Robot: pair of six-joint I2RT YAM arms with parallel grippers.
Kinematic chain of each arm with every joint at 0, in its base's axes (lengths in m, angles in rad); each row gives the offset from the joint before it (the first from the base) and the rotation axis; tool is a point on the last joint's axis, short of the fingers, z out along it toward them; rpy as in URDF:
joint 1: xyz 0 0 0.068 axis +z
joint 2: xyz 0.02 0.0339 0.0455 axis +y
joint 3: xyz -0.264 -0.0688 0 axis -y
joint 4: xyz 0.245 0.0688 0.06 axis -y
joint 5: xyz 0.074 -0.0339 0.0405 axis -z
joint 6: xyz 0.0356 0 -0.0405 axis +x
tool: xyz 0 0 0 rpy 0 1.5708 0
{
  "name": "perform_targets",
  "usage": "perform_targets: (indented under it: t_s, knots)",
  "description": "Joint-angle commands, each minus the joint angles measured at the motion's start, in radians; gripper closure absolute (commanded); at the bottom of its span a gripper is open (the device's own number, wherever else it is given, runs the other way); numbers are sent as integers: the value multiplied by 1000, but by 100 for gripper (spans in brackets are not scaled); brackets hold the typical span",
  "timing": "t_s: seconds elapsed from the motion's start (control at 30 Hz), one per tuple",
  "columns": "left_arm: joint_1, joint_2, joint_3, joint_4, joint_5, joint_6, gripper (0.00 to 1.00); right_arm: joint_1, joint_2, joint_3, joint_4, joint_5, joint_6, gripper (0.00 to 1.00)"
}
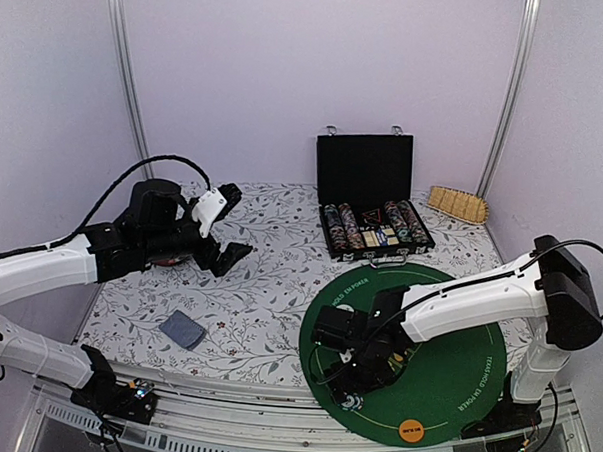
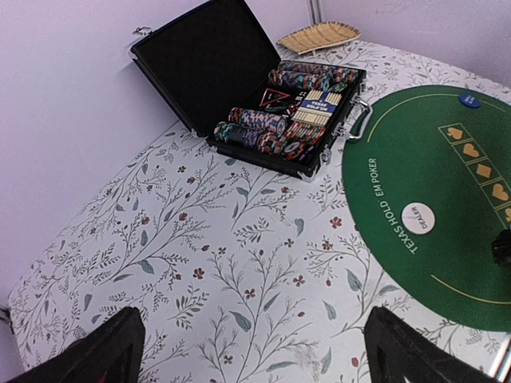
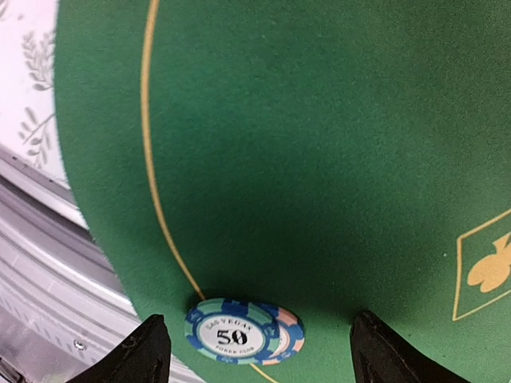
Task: Distribute texas hold em gaming equipment
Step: Place the poker chips pile in the big blind area, then move the pile of poker chips to the big blind area.
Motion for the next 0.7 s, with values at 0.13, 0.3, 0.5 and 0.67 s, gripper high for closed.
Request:
perform_targets:
  t_s: [0.13,0.3,0.5,0.67]
  knots:
    - [-11,-4,-2,6,5,-3,2,28,46,-13,32,-24,56,26]
    - [-11,-4,-1,6,8,-3,2,48,60,-1,-38,1,69,30]
    - [-11,-4,0,5,7,-3,2,68,84,20,-39,-12,73,38]
    - [-11,-5,0,5,9,-6,2,67,64,-2,-39,-23,78,52]
